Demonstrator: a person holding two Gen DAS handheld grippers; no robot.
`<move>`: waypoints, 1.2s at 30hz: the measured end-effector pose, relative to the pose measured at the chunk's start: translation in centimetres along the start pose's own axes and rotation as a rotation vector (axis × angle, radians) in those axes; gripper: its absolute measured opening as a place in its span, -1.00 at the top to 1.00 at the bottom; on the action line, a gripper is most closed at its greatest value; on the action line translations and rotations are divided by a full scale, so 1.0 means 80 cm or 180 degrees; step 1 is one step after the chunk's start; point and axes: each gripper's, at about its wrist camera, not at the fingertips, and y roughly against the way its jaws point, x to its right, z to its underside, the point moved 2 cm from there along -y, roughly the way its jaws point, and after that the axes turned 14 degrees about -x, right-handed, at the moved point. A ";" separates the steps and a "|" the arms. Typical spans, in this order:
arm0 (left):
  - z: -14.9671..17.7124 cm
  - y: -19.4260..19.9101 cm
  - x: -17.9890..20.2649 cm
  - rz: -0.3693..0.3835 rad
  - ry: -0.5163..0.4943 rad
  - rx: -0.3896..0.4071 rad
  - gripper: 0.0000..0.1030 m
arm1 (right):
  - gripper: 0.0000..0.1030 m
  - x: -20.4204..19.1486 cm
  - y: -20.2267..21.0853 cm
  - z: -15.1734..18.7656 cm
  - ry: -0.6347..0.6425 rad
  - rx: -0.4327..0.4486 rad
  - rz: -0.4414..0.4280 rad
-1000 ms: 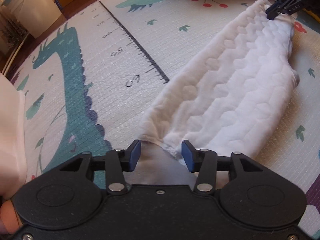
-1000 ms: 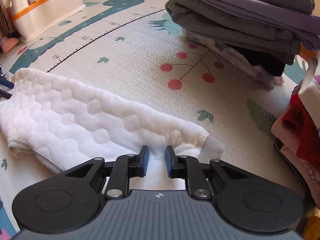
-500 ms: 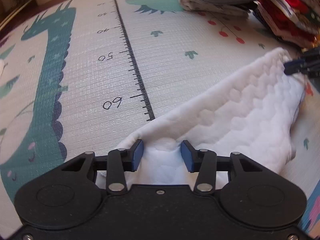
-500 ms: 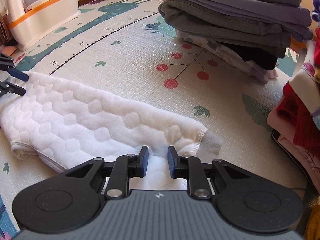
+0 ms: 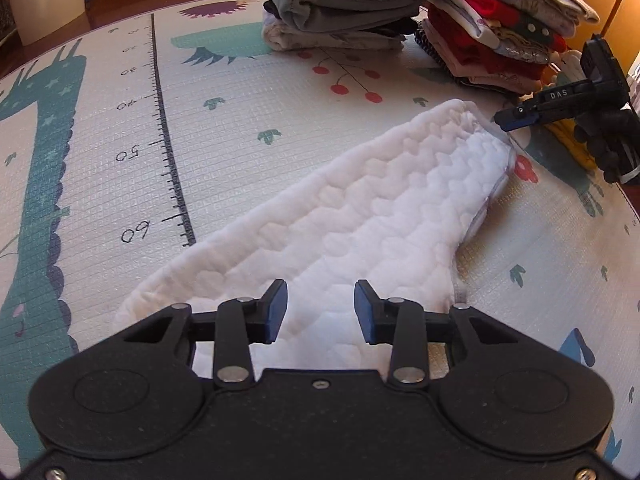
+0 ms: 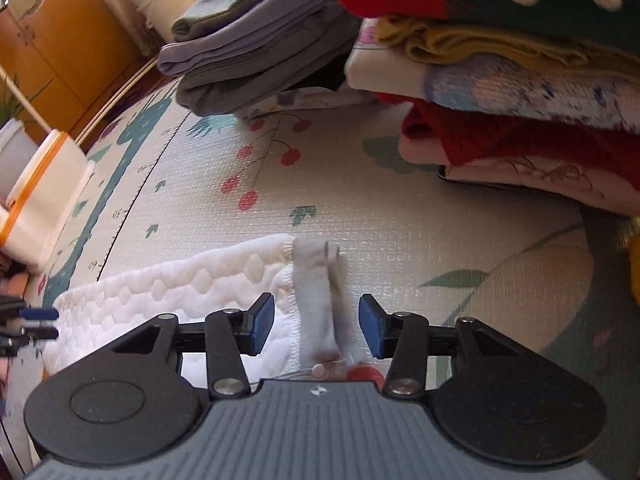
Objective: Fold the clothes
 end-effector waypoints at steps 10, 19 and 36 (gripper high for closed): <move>0.010 -0.028 -0.001 0.0000 0.0135 -0.0203 0.31 | 0.09 0.025 -0.027 0.017 -0.0303 -0.0131 -0.0412; 0.007 -0.035 -0.002 -0.0005 0.0207 -0.0202 0.27 | 0.51 0.013 -0.030 0.020 0.0058 -0.0177 -0.0297; 0.034 0.008 -0.004 0.0248 0.0097 -0.0082 0.27 | 0.71 0.069 0.050 0.123 -0.0677 -0.0492 -0.0454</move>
